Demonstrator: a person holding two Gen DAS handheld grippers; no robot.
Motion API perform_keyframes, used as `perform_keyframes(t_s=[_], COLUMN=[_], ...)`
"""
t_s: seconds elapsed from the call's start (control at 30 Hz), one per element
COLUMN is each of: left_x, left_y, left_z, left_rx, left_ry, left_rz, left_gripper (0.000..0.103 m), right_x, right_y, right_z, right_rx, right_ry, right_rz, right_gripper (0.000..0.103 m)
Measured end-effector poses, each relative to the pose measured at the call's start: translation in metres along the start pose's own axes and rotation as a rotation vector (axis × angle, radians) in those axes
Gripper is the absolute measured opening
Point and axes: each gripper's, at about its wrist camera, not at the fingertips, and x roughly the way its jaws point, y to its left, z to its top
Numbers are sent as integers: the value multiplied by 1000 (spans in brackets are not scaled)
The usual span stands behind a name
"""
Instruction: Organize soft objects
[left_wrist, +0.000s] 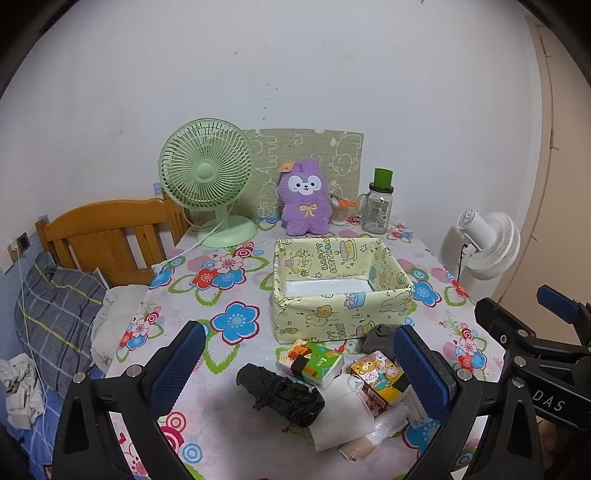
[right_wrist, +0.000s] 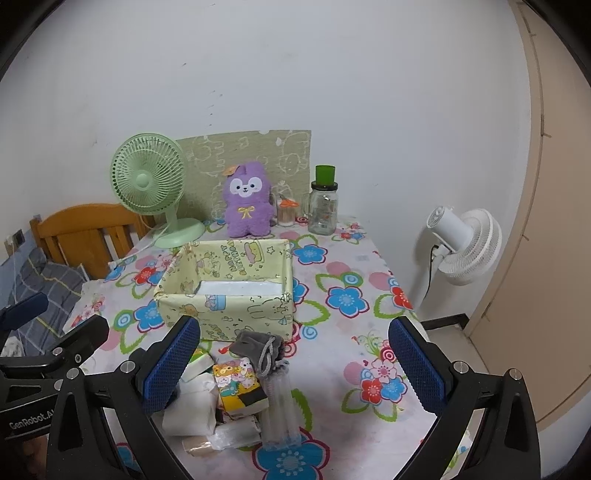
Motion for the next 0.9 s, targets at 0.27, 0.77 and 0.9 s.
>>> perform_keyframes(t_s=[0.27, 0.77, 0.9], left_x=[0, 1, 2], left_y=[1, 5, 4], left_z=[1, 0, -1], left_rx=[0, -17, -14], left_ry=[-1, -3, 3], left_rz=[0, 7, 10], left_gripper=[102, 102, 102], right_x=[-1, -3, -3], right_y=[2, 4, 3], right_z=[2, 3, 3], right_rx=[-11, -1, 5], right_ry=[-8, -15, -12], right_rz=[-8, 14, 18], right_gripper=[103, 103, 103])
